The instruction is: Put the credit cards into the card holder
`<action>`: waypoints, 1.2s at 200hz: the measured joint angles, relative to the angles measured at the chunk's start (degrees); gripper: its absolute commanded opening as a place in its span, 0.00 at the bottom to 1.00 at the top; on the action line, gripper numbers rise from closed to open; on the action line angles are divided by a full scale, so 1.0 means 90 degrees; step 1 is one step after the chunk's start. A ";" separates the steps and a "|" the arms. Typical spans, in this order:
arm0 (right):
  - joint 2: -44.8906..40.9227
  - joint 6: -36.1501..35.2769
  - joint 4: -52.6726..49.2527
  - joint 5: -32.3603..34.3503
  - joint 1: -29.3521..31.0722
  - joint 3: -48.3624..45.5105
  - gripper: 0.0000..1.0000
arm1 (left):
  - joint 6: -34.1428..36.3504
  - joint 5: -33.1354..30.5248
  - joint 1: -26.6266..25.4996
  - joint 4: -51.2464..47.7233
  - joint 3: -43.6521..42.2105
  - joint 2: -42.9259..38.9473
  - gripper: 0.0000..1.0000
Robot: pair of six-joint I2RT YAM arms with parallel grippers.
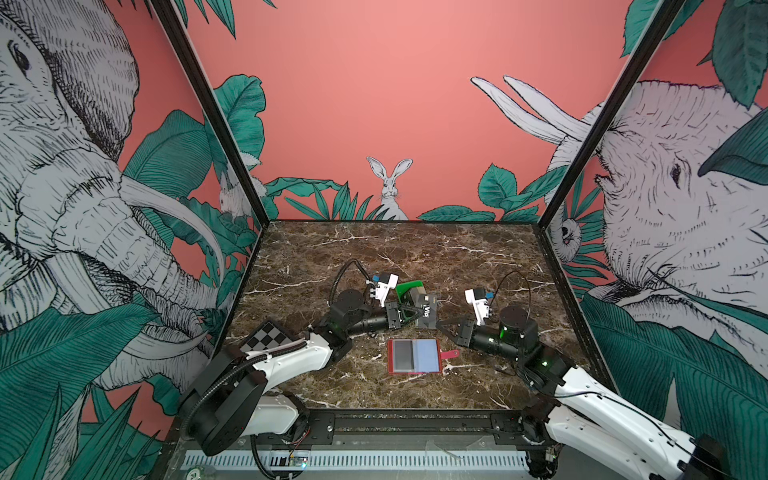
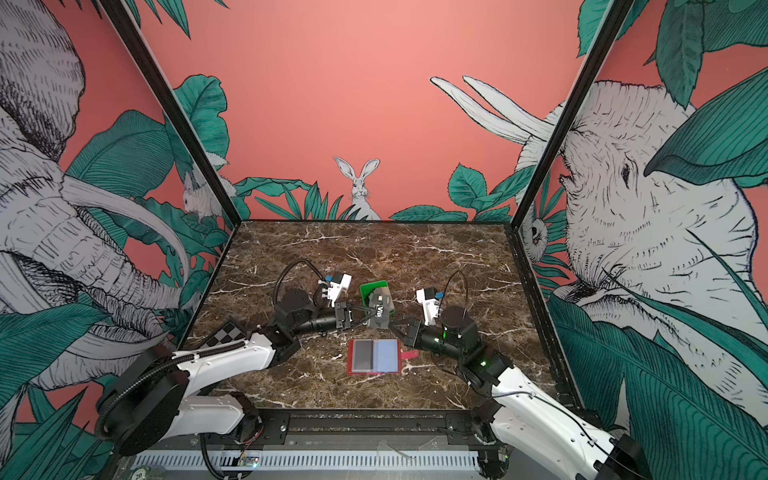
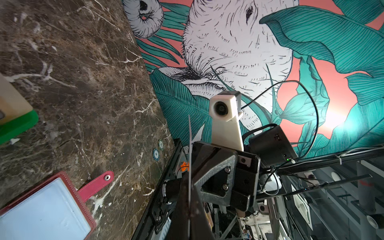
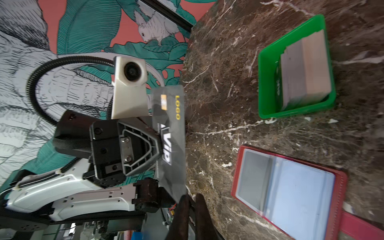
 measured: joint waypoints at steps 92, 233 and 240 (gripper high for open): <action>0.0767 -0.0452 -0.2074 0.1630 0.0903 0.0289 0.20 | 0.0325 -0.1426 -0.0879 -0.1037 -0.0974 -0.0447 0.00; 0.2778 -0.0546 -0.1897 0.1931 0.1277 0.0291 0.22 | 0.0321 -0.2650 -0.1205 -0.1698 -0.1304 -0.0211 0.00; 0.2839 -0.0544 -0.1882 0.1933 0.1285 0.0291 0.21 | 0.0321 -0.2647 -0.1207 -0.1698 -0.1304 -0.0148 0.00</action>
